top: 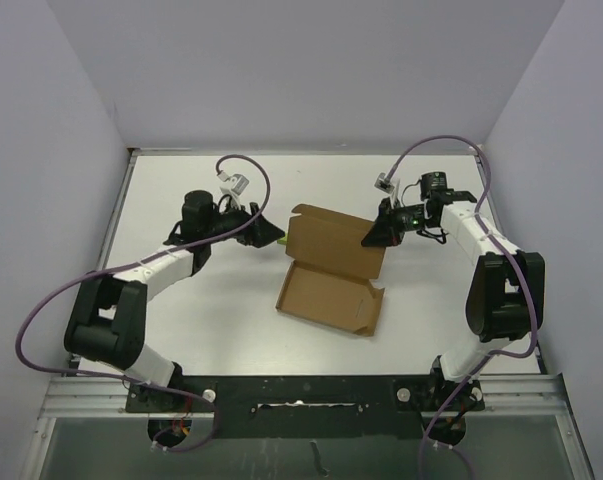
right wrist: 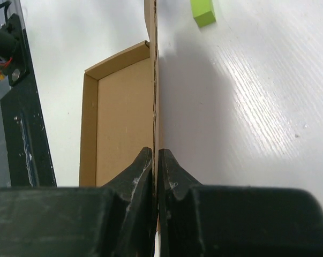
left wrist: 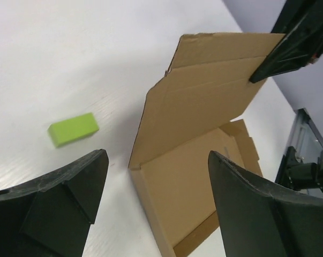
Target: Fold the paper box
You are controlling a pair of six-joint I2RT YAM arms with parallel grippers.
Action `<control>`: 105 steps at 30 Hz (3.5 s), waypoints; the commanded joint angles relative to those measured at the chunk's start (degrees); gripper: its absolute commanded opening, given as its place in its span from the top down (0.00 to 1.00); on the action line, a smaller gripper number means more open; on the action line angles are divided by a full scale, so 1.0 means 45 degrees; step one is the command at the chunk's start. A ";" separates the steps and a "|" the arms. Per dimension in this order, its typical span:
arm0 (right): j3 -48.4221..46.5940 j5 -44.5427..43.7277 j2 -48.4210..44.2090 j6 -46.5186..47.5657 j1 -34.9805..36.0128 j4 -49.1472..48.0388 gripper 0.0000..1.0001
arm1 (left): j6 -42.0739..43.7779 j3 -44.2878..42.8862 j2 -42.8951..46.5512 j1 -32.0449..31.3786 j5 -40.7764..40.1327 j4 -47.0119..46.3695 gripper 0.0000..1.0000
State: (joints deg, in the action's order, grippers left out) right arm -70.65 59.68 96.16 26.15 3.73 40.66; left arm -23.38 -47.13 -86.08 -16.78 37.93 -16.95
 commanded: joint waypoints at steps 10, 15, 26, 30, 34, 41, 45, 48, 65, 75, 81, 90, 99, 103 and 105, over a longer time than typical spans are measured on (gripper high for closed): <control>-0.1557 0.1575 -0.0628 0.5499 0.0104 0.3759 1.00 | 0.0290 -0.0373 -0.2078 -0.0488 0.3888 -0.6056 0.42; -0.1619 0.1762 -0.0740 0.6349 0.0232 0.4333 1.00 | 0.0957 -0.0528 -0.2452 -0.1108 0.4286 -0.5730 0.51; -0.1661 0.1647 -0.0839 0.6703 0.0377 0.4606 0.98 | -0.0039 -0.0536 -0.3129 -0.1156 0.5042 -0.7518 1.00; -0.1629 0.1503 -0.0936 0.6408 0.0339 0.4500 0.84 | -0.0070 0.0202 -0.2926 -0.1221 0.4347 -0.8501 1.00; -0.1506 0.1505 -0.1403 0.6058 -0.0021 0.4380 0.42 | 0.0304 0.1453 -0.2409 -0.1414 0.3411 -0.9576 1.00; -0.0104 0.2466 -0.3118 0.4115 -0.2155 0.2512 0.19 | 0.1346 0.3013 -0.1215 -0.1842 0.1419 -0.9804 1.00; 0.2696 0.2255 -0.4008 0.0374 -0.3424 -0.1518 0.11 | 0.1598 0.3823 -0.0615 -0.2147 0.0238 -1.0483 1.00; 0.3316 0.2397 -0.3824 -0.0137 -0.3829 -0.1829 0.11 | 0.1508 0.4381 -0.0443 -0.2274 -0.0448 -1.1450 1.00; 0.2017 -0.2374 -0.0630 0.0106 -0.1591 -0.0380 0.21 | 0.0286 0.4968 -0.0831 -0.2365 -0.0918 -1.4076 1.00; 0.1689 -0.3321 -0.0252 0.0126 -0.1334 -0.0329 0.54 | 0.0020 0.4967 -0.0696 -0.2366 -0.0795 -1.4143 1.00; 0.1563 -0.3252 -0.0243 0.0165 -0.1317 -0.0143 0.86 | -0.0083 0.4949 -0.0631 -0.2344 -0.0756 -1.4125 1.00; 0.1889 -0.1978 -0.1391 0.0135 -0.1336 -0.0597 1.00 | -0.0782 0.4647 -0.0712 -0.2216 -0.0690 -1.3633 1.00; 0.2199 -0.1846 -0.2116 0.0143 -0.0990 -0.1106 1.00 | -0.1107 0.4187 -0.0548 -0.2269 -0.1099 -1.3000 1.00; 0.2270 -0.2696 -0.2305 0.0096 -0.0380 -0.1443 1.00 | -0.0584 0.3732 -0.0591 -0.2561 -0.1105 -1.2491 1.00; 0.2335 -0.3098 -0.2367 -0.0046 -0.0301 -0.1661 1.00 | -0.0244 0.3561 -0.0678 -0.2618 -0.1093 -1.2427 1.00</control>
State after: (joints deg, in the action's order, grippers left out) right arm -60.51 44.58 88.64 26.57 0.16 36.49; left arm -26.76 -27.64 -90.80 -27.00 33.36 -73.67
